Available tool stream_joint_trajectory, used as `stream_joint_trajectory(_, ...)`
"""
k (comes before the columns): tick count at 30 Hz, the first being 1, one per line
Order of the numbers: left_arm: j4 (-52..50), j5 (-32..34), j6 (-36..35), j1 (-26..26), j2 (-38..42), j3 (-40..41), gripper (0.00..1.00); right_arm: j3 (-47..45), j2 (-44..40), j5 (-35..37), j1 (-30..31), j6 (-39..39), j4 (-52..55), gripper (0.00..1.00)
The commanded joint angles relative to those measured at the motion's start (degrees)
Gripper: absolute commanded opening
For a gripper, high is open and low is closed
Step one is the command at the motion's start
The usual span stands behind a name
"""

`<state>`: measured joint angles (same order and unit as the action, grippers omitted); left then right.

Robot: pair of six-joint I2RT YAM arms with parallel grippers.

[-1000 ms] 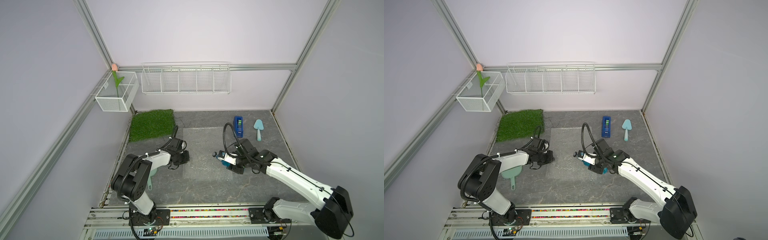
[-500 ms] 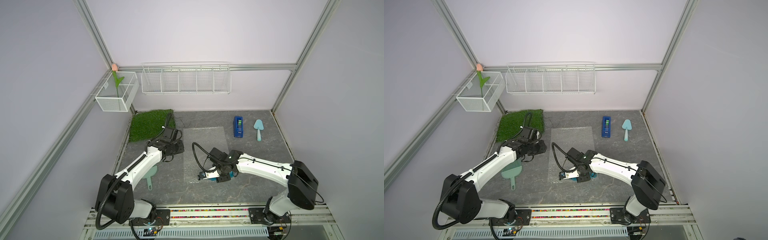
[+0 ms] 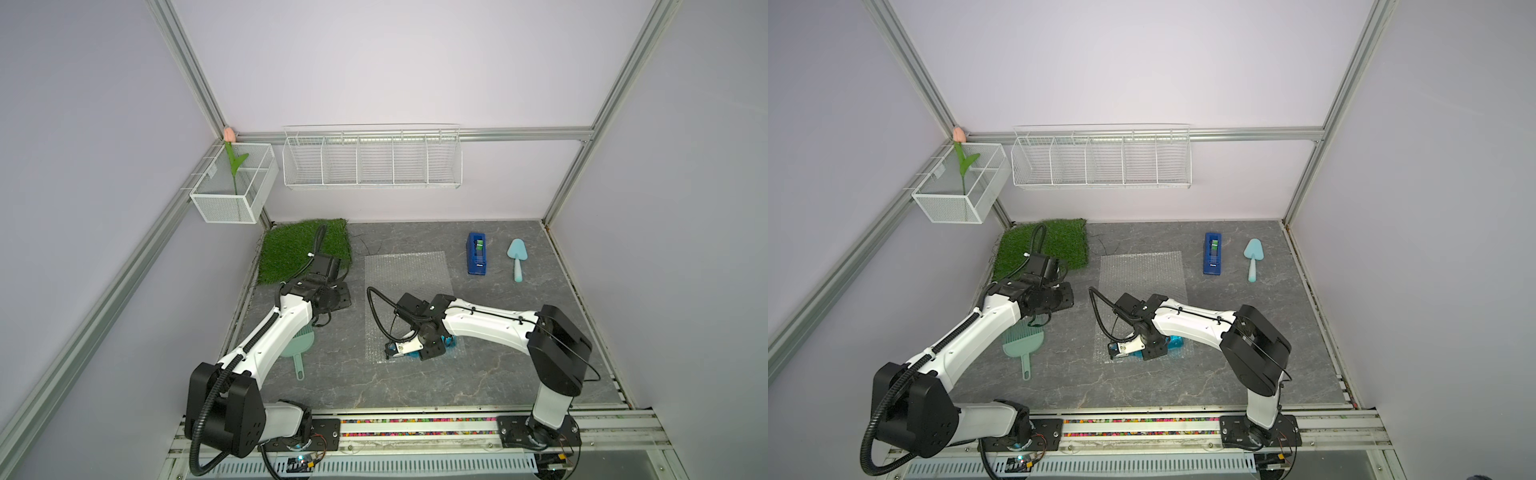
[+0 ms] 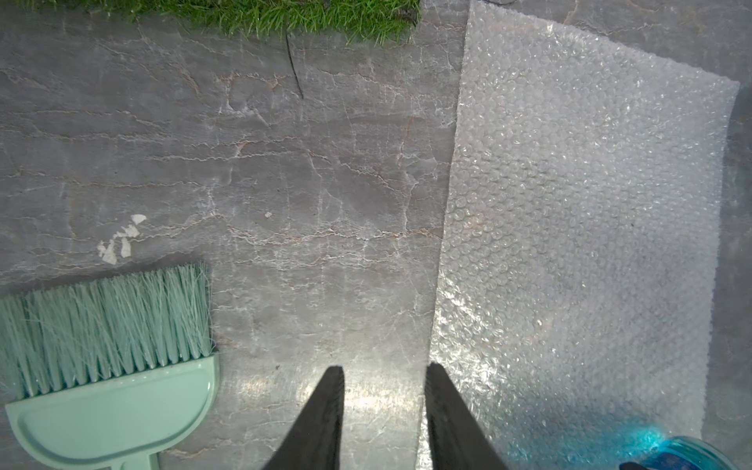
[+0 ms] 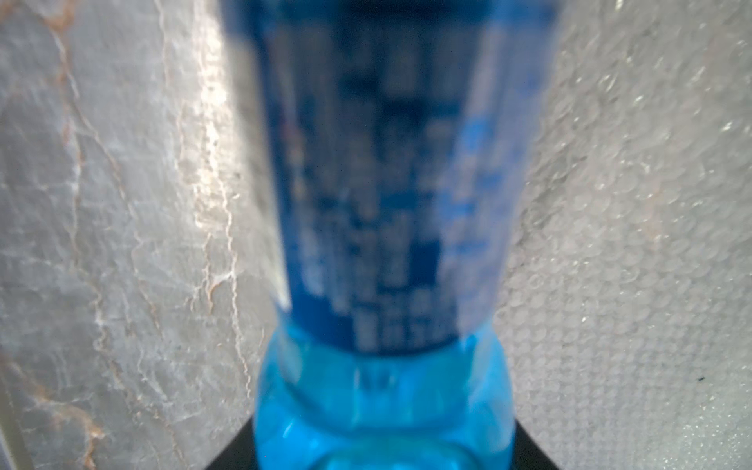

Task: Wrap wine bottles in bubble wrap
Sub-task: Place the wine bottle on the bubble wrap.

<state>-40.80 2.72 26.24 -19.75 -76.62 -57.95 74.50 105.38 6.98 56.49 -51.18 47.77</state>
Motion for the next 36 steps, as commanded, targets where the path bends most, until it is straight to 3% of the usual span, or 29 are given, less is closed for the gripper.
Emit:
stream_joint_trajectory(1,-1.3,0.94,-0.97,0.24,-0.2,-0.14,0.37,3.8,1.58,-2.98,-0.33,0.31,6.35,0.17)
stream_joint_trajectory(7,-1.28,1.66,-1.71,0.35,-0.59,-0.56,0.38,6.07,2.88,-3.22,-1.77,3.36,9.02,0.19)
stream_joint_trajectory(15,-2.31,3.6,-2.41,0.51,0.09,-1.26,0.43,8.08,7.48,-5.07,-2.66,6.66,7.52,0.3)
stream_joint_trajectory(22,-3.63,4.85,-3.12,0.59,0.5,-2.24,0.48,9.57,8.96,-5.45,-3.83,8.19,6.65,0.69)
stream_joint_trajectory(23,-3.68,5.13,-3.33,0.6,0.69,-2.49,0.49,9.22,8.3,-5.98,-4.13,8.34,6.42,0.83)
stream_joint_trajectory(27,-4.28,5.93,-4.36,0.64,0.98,-3.67,0.54,9.06,6.12,-8.21,-5.2,9.31,5.82,1.0)
stream_joint_trajectory(29,-4.79,6.22,-4.61,0.59,1.12,-4.5,0.57,9.14,4.68,-9.69,-5.95,9.72,5.64,0.88)
stream_joint_trajectory(34,-4.59,5.9,-6.81,0.59,2.21,-6.51,0.69,6.01,-3.54,-15.13,-8.7,10.8,2.2,0.88)
stream_joint_trajectory(36,-3.01,2.43,-10.79,0.59,2.91,-7.08,0.75,3.65,-7.65,-17.69,-10.37,11.72,0.19,0.88)
